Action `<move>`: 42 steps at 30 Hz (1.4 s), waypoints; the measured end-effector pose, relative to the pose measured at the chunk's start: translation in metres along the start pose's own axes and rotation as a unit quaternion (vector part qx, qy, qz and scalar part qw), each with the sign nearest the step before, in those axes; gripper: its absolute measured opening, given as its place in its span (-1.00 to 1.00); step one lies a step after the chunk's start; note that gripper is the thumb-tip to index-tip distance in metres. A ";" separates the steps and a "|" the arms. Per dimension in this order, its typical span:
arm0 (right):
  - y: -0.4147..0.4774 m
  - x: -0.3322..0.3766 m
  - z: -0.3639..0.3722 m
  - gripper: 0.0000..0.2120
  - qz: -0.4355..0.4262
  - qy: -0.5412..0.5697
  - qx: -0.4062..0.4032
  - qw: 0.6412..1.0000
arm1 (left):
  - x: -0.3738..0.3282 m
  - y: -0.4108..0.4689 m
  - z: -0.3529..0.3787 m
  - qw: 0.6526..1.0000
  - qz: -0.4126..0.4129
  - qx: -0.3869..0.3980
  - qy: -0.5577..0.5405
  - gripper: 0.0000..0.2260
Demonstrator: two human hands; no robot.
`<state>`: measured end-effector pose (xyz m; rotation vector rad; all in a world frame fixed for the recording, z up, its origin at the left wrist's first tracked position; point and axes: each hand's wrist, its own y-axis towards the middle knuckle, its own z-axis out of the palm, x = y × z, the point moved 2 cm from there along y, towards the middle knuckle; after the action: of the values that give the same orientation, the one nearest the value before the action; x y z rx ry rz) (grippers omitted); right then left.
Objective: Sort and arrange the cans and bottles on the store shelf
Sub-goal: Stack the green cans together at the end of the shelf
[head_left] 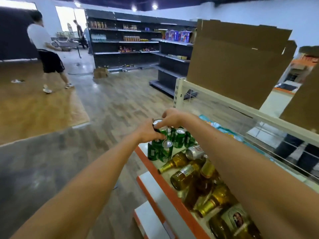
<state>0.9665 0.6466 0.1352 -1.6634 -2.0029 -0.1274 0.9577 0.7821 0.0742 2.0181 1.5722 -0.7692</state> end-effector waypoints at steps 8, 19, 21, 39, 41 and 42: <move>0.039 -0.069 -0.036 -0.77 0.108 0.036 -0.096 0.989 | 0.006 0.098 0.057 0.998 0.027 0.037 -0.041 -0.46; 0.057 -0.115 -0.021 -0.67 0.256 -0.006 -0.087 0.963 | 0.022 0.158 0.114 0.993 0.067 0.099 -0.014 -0.22; 0.058 -0.118 -0.015 -0.61 0.268 0.002 -0.085 0.960 | 0.026 0.162 0.120 0.990 0.062 0.129 0.006 -0.25; 0.057 -0.130 0.013 -0.69 0.318 0.030 -0.086 0.944 | 0.031 0.175 0.129 0.968 0.035 0.182 0.170 -0.82; 0.051 -0.127 0.008 -0.69 0.325 0.020 -0.094 0.941 | 0.015 0.176 0.119 0.967 0.072 0.170 0.178 -0.84; 0.047 -0.124 0.004 -0.68 0.327 0.010 -0.095 0.940 | 0.004 0.175 0.114 0.965 0.095 0.173 0.174 -0.83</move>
<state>1.0218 0.5496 0.0638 -2.3477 -1.3545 -0.0951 1.1120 0.6679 -0.0082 2.6372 1.4672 -0.6779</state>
